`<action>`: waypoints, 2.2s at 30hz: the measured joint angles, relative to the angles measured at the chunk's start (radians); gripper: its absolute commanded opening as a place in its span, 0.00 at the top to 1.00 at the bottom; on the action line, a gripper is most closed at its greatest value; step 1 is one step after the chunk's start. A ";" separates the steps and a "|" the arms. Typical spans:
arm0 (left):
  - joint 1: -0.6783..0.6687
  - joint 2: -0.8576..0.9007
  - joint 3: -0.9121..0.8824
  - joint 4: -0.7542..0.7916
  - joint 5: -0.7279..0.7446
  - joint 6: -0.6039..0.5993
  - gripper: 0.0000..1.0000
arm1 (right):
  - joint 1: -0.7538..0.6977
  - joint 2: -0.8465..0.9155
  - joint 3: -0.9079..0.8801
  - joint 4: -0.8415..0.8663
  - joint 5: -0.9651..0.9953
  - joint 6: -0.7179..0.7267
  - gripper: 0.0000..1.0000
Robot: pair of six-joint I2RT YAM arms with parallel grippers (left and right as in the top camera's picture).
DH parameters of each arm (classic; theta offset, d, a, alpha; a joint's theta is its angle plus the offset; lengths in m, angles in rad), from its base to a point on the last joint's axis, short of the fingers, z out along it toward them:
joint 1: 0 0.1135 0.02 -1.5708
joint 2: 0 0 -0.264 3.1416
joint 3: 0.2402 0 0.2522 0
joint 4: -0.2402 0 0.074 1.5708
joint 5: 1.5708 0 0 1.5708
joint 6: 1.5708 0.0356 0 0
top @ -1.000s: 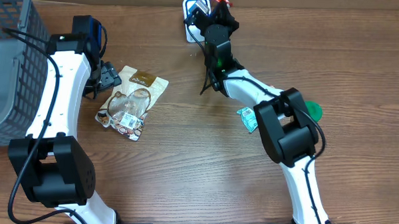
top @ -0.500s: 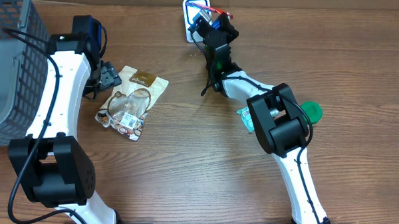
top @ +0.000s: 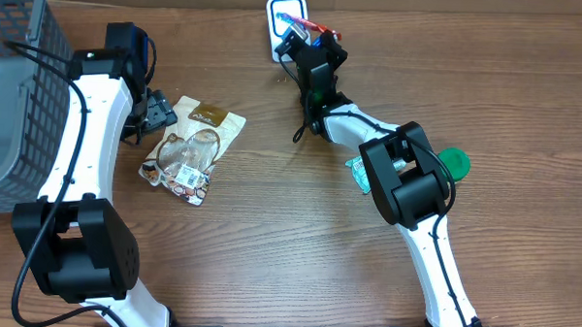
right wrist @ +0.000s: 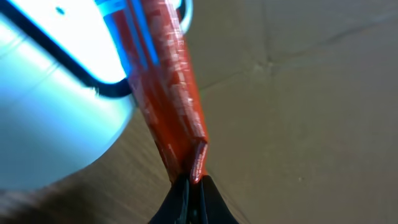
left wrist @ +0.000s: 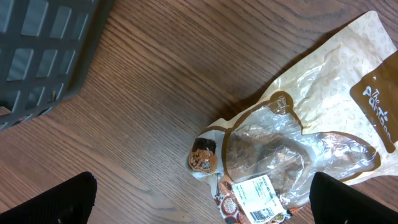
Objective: Scan the item barcode
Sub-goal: 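Hold the red stick snack against the scanner window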
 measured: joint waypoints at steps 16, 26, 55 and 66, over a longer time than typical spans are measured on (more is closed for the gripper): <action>0.000 0.000 0.000 0.000 0.000 0.000 0.00 | 0.007 0.000 0.003 0.143 0.133 -0.117 0.96; 0.000 0.000 0.000 0.000 0.000 0.000 0.00 | 0.051 0.000 0.005 -0.001 0.114 -0.174 0.96; 0.000 0.000 0.000 0.000 0.000 0.000 0.00 | 0.017 0.039 0.011 0.082 0.253 -0.272 0.96; 0.000 0.000 0.000 0.000 0.000 0.000 0.00 | 0.055 0.039 0.011 -0.033 0.269 -0.328 0.96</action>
